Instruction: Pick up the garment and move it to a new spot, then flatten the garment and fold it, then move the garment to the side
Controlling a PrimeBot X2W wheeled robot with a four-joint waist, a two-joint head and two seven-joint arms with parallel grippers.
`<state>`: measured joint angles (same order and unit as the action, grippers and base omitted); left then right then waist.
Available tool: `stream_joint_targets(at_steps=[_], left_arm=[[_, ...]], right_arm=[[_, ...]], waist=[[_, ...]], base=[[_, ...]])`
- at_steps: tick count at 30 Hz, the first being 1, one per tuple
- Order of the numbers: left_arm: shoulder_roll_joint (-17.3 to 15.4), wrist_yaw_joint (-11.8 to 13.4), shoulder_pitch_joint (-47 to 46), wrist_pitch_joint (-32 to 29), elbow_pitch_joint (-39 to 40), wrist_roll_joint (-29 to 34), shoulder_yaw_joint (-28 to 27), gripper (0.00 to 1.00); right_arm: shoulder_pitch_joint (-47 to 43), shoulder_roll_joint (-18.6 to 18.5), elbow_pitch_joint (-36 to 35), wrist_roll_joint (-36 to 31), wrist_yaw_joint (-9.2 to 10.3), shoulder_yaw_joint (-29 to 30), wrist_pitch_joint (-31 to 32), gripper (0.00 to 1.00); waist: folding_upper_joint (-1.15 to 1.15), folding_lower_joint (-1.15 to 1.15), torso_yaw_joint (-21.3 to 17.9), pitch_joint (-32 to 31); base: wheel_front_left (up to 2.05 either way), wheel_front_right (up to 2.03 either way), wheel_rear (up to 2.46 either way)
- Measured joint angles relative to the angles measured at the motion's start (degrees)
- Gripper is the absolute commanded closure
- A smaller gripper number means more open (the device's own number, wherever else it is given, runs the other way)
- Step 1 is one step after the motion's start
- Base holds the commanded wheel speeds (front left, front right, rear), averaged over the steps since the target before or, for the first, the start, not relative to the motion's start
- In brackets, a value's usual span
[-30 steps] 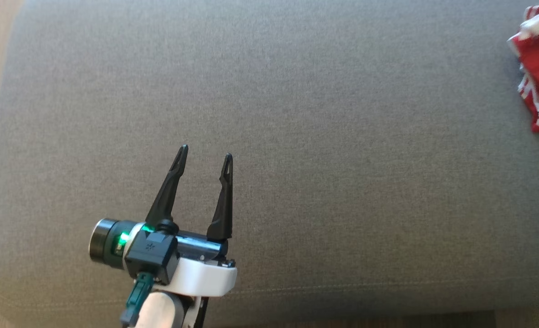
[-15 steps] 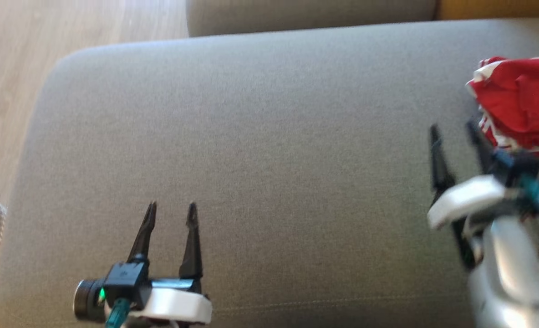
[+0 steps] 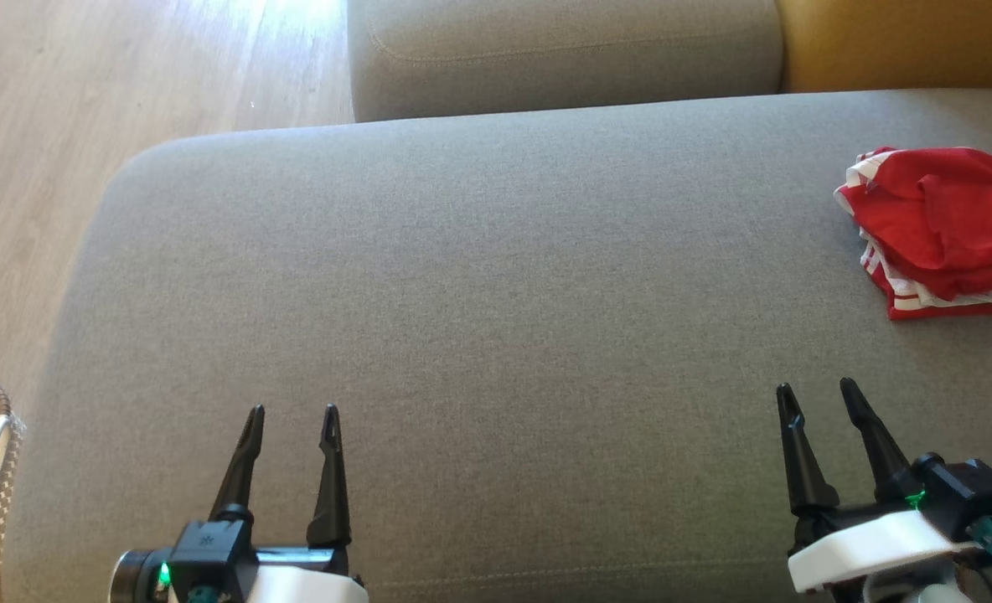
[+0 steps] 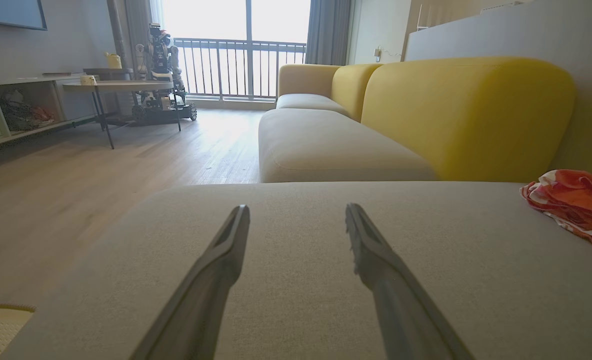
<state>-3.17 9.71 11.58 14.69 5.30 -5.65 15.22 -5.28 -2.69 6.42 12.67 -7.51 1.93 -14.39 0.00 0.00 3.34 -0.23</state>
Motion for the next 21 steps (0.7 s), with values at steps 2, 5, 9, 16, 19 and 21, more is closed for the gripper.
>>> stream_joint_targets(at_steps=[2, 5, 9, 16, 19, 21], left_arm=[[0.0, -0.4, 0.3, 0.0, 0.1, 0.8, -0.5, 0.00], [0.0, -0.7, 0.3, 0.0, 0.2, 1.1, -1.0, 0.00], [0.0, -0.8, 0.6, 0.0, 0.2, 1.5, -1.1, 0.00], [0.0, -1.3, 2.2, 0.0, -0.5, 1.5, -1.1, 0.00], [0.0, -1.5, 2.2, 0.0, -1.1, 1.5, -1.1, 0.00], [0.0, -1.7, 2.2, 0.0, -1.2, 1.5, -1.0, 1.00]], right_arm=[[-0.4, 0.0, -0.2, 0.0, 0.00, 0.4, 0.0, 0.00], [-0.6, 0.0, -0.3, 0.0, 0.00, 1.0, 0.0, 0.00], [-1.7, 0.1, -0.3, 0.0, 0.00, 1.5, 0.0, 0.00], [-2.4, 0.2, -0.4, -0.6, 0.00, 0.8, 0.0, 0.00], [-2.4, 0.2, -0.6, -0.6, 0.00, 0.6, 0.0, 0.00], [-2.4, 0.2, -0.6, -0.6, 0.00, 0.4, 0.0, 1.00]], waist=[[0.00, 0.00, 0.1, -0.3], [0.00, 0.00, 0.2, -0.7], [0.00, 0.00, 0.4, -1.3], [0.00, 0.00, 0.7, -2.0], [0.00, 0.00, 0.7, -2.1], [0.00, 0.00, 0.7, -2.0]], base=[[0.00, 0.00, 0.00], [0.00, 0.00, 0.00], [0.00, 0.00, 0.00], [0.00, 0.00, 0.00], [0.00, 0.00, 0.00], [0.00, 0.00, 0.00]])
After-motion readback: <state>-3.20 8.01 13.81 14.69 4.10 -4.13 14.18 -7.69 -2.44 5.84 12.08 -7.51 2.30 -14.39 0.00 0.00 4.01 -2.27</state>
